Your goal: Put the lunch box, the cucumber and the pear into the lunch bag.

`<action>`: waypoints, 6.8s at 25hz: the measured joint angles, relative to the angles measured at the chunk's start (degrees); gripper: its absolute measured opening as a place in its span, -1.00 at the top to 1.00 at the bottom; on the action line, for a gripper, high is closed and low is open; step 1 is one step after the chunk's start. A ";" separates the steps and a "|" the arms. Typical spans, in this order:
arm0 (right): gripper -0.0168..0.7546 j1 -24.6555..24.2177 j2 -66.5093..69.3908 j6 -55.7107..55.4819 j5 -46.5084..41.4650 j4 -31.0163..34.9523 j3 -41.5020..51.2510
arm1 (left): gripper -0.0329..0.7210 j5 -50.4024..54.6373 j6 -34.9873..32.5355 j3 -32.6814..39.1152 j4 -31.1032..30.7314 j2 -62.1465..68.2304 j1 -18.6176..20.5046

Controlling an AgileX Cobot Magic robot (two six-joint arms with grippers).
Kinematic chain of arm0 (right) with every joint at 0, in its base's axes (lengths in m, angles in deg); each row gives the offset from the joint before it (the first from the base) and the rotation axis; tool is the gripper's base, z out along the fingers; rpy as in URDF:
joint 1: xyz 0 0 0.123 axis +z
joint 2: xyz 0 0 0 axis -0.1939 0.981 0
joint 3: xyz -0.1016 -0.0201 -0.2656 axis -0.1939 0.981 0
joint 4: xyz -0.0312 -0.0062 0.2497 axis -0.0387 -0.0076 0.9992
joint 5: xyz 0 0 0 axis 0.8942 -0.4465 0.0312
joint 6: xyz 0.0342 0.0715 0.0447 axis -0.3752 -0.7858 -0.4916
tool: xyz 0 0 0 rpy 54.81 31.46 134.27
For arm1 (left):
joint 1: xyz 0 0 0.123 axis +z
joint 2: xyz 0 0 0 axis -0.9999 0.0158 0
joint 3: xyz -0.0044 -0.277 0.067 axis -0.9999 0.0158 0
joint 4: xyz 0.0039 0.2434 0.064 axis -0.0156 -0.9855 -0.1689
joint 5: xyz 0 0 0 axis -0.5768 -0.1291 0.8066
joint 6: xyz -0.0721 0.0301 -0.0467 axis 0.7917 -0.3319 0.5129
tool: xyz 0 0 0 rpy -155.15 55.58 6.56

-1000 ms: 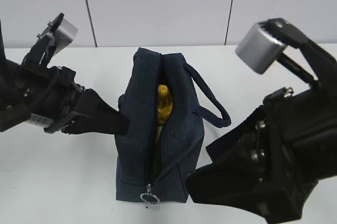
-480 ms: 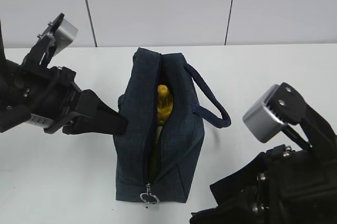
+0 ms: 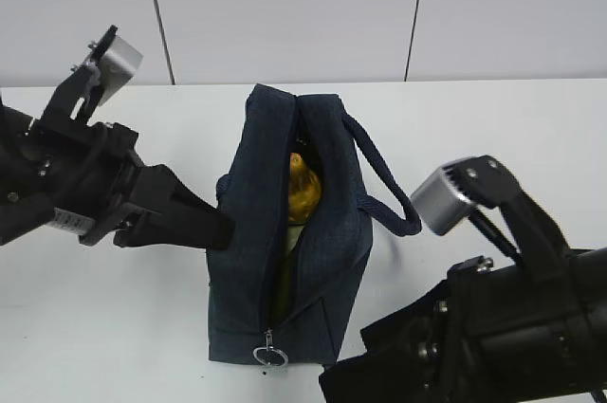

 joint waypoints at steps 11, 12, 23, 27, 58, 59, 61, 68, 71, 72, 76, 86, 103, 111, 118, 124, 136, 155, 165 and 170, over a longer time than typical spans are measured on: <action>-0.30 0.00 15.46 33.79 1.65 22.18 0.26 | 0.95 0.05 -0.05 0.00 2.34 0.00 0.00; -0.29 0.00 16.68 36.47 1.65 24.82 0.26 | 0.95 0.00 -0.05 0.00 2.66 0.00 0.00; -0.23 0.00 26.86 47.36 1.65 29.19 0.15 | 0.95 -0.11 -0.05 0.00 3.26 0.00 0.00; -0.23 0.00 27.05 50.88 1.65 29.31 -0.49 | 0.95 -0.11 -0.05 0.00 3.26 0.00 0.00; -0.23 0.00 32.29 69.22 2.11 29.43 -7.38 | 0.95 -0.11 -0.05 0.00 5.69 0.00 0.00; -0.23 0.00 32.29 69.22 2.11 29.43 -7.48 | 0.95 -0.11 -0.05 0.00 5.69 0.00 0.00; -0.22 0.00 32.29 69.22 1.71 29.43 -7.48 | 0.95 -0.11 -0.05 0.00 5.69 0.00 0.00; 0.09 0.00 32.55 69.22 0.33 29.43 -7.88 | 0.95 -0.11 -0.14 0.00 5.69 0.00 0.00; 0.15 0.00 34.11 69.22 -0.95 29.43 -9.15 | 0.95 -0.11 -0.14 0.00 5.69 0.00 0.00; 0.15 0.00 34.53 69.22 -1.42 29.43 -9.50 | 0.95 -0.11 -0.14 0.00 5.69 0.00 0.00; 0.31 0.00 35.47 69.22 -2.20 29.43 -10.15 | 0.95 -0.11 -0.14 0.00 5.69 0.00 0.00; 0.94 0.00 35.62 67.19 -2.28 29.43 -10.28 | 0.95 -0.11 -0.14 0.00 5.69 0.00 0.00; 0.94 0.00 24.80 58.48 -2.21 24.85 -6.11 | 0.95 -0.11 -0.14 0.00 5.75 0.00 0.00; 0.94 0.00 18.81 57.38 -1.65 24.15 -5.17 | 0.95 -0.11 -0.14 0.00 5.88 0.00 0.00; 0.94 0.00 13.73 57.18 0.90 23.95 -5.08 | 0.95 -0.05 -0.14 0.00 5.88 0.00 0.00; 0.94 0.00 11.26 57.18 2.35 26.57 -5.08 | 0.95 0.83 -0.14 0.00 5.67 0.00 0.00; 0.94 0.00 10.89 57.18 3.63 27.90 -6.31 | -0.18 6.11 -2.75 -0.07 3.89 0.00 0.00; 0.94 0.00 8.27 57.05 5.92 27.96 -10.62 | 0.58 0.91 -3.21 -0.07 1.14 0.43 0.00; 0.94 0.00 8.27 56.83 6.38 27.96 -11.50 | 0.70 1.05 -3.63 -0.07 1.26 1.74 0.00; 0.94 0.00 8.27 56.80 6.38 27.96 -11.50 | 0.38 3.00 -5.34 -0.07 1.21 1.74 0.00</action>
